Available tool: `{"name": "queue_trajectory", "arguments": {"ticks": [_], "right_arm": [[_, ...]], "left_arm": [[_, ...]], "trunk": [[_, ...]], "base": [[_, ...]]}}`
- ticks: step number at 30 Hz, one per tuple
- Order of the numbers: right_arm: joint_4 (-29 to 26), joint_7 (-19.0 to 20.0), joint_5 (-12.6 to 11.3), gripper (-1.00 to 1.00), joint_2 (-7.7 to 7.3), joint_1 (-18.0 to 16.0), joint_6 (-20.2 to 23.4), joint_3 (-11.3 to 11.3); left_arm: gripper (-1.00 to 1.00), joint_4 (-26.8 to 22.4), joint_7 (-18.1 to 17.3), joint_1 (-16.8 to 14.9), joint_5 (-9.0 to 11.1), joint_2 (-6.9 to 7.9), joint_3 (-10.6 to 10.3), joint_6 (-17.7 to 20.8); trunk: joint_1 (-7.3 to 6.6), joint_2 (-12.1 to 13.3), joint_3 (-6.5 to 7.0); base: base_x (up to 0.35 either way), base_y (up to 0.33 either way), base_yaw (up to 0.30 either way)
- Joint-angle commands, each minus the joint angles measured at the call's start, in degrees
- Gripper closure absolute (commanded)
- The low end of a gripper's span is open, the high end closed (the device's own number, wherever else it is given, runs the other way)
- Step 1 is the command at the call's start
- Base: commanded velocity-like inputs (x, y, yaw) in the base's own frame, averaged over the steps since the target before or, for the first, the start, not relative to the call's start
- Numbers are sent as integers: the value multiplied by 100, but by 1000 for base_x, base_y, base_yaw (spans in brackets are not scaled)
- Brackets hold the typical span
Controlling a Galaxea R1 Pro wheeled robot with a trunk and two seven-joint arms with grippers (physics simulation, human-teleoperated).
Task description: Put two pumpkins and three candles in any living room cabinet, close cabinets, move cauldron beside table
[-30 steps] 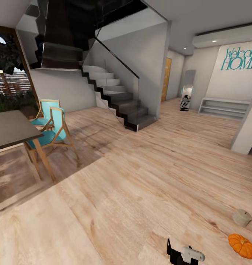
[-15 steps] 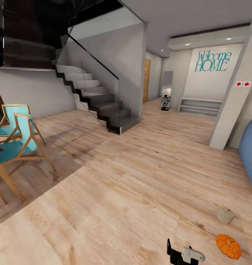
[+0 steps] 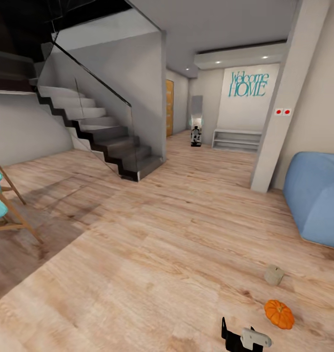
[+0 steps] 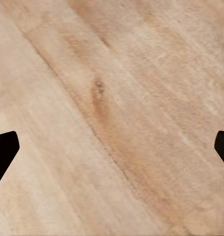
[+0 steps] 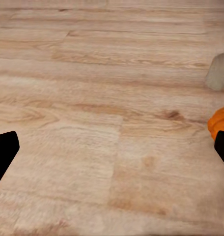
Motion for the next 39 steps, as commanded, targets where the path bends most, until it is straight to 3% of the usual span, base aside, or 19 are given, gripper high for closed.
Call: {"name": "queue_trajectory", "arguments": {"ticks": [1, 11, 14, 18, 25, 39], "right_arm": [[1, -47, -34, -100, -7, -6, -20, 47], [1, -47, -41, -100, -6, -10, -11, 46], [1, -47, -41, -100, -7, -8, -11, 28], [8, -47, -35, -100, -6, -8, -11, -136], [82, -47, -33, -100, 1, -14, -12, -189], [134, -47, -21, -100, 13, -15, -23, -186]], "left_arm": [[-100, -10, 44, 1, 55, 7, -43, -27], [-100, -10, -61, 1, 60, 10, -60, 21], [-100, -10, -289, 1, 53, 17, -61, 306], [-100, -10, -338, 1, 47, 15, -61, 454], [-100, 169, -347, 1, 54, 6, -61, 685], [-100, 227, -347, 1, 46, 9, -54, 702]], "trunk": [[0, -2, -2], [0, -2, 21], [0, -2, 28], [0, -2, 37], [0, -2, 54], [0, -2, 86]], "base": [[1, 0, -300], [153, -23, -300], [316, -109, -300], [321, -131, -300], [318, -158, -300], [314, -124, -300]]}}
